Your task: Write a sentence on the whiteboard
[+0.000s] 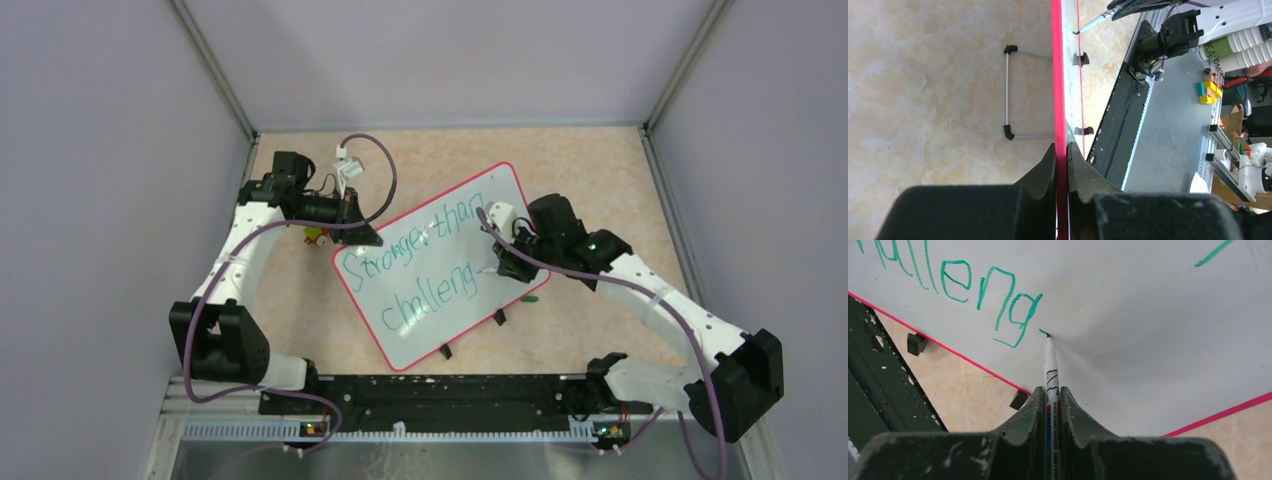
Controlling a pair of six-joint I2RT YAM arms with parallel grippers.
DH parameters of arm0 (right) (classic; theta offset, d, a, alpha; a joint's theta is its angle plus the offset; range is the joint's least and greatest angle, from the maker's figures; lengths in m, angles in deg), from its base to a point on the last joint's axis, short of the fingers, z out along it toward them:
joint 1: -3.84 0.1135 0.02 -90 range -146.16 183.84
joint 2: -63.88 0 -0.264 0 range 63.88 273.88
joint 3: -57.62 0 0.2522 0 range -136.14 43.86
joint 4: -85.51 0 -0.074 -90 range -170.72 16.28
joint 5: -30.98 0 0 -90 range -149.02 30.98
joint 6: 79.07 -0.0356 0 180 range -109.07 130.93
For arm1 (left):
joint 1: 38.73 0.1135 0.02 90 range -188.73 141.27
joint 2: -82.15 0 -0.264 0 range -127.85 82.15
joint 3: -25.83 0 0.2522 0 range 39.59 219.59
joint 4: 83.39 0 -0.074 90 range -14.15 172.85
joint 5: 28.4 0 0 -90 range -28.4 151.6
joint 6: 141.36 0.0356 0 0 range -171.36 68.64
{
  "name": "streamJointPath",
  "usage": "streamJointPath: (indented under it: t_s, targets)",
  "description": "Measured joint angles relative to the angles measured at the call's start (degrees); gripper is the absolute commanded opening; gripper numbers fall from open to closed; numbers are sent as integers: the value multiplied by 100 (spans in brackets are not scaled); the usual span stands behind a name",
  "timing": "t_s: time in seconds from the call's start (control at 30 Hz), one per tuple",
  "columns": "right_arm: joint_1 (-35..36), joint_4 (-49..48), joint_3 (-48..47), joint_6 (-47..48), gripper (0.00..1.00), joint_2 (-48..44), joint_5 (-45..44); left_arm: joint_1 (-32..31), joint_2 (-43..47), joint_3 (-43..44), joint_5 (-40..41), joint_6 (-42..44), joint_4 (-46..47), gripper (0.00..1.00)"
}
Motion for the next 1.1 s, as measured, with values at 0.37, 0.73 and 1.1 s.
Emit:
streamJointPath:
  t_s: [0.37,0.73,1.1]
  targets:
    - [-420,155,-90,155,0,2,24,0,0,0,0,-4,-2,0]
    - [-431,155,-450,160,0,273,157,-7,0,15,28,-4,-9,0]
    - [-240,144,-494,151,0,356,317,-9,0,20,44,-2,-17,0]
